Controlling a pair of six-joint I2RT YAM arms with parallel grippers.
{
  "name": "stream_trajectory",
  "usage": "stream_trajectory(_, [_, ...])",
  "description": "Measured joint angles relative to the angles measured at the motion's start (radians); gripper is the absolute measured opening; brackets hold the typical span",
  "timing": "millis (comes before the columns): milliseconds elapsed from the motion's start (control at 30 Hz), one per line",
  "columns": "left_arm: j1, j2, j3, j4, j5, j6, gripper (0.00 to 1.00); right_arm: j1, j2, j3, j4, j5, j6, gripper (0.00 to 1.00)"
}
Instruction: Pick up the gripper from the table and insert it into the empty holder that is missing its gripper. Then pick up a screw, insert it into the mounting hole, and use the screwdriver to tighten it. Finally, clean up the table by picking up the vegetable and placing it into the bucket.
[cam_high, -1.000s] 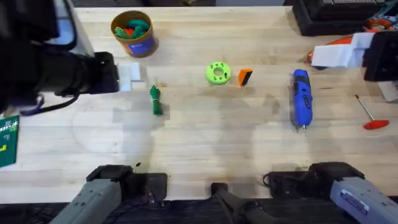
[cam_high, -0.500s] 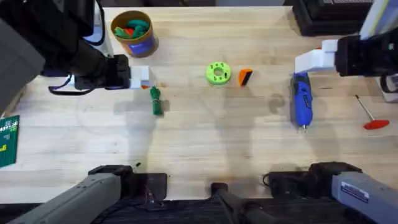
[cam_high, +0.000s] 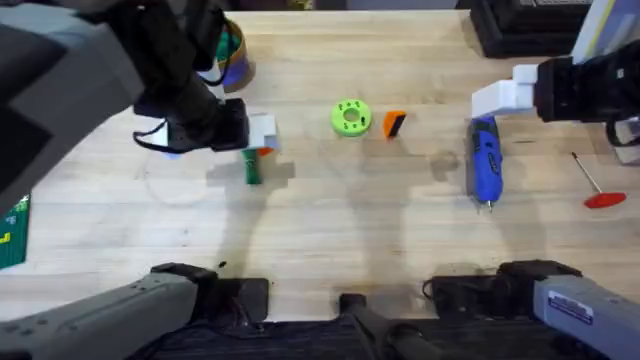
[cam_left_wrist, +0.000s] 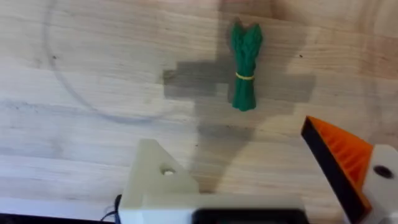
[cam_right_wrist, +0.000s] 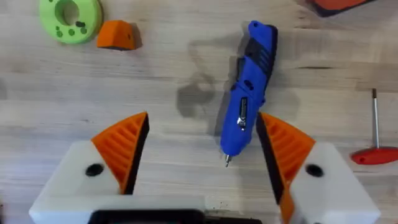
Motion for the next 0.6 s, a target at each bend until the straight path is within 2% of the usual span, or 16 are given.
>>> stream_trajectory(133, [0.002, 0.056, 0.0, 0.034, -0.001, -0.059, 0.986, 0.0, 0.0, 0.0, 0.0, 0.0, 0.0, 0.991])
stream_trajectory(333, [0.003, 0.196, 0.0, 0.048, -0.001, -0.054, 0.986, 0.0, 0.0, 0.0, 0.0, 0.0, 0.0, 0.991])
stream_trajectory(467, [0.021, 0.298, 0.0, 0.079, 0.001, -0.038, 0.991, 0.0, 0.0, 0.0, 0.0, 0.0, 0.0, 0.991])
stream_trajectory(600, [0.047, 0.366, 0.0, 0.112, 0.003, -0.019, 0.935, 0.0, 0.0, 0.0, 0.0, 0.0, 0.0, 0.991])
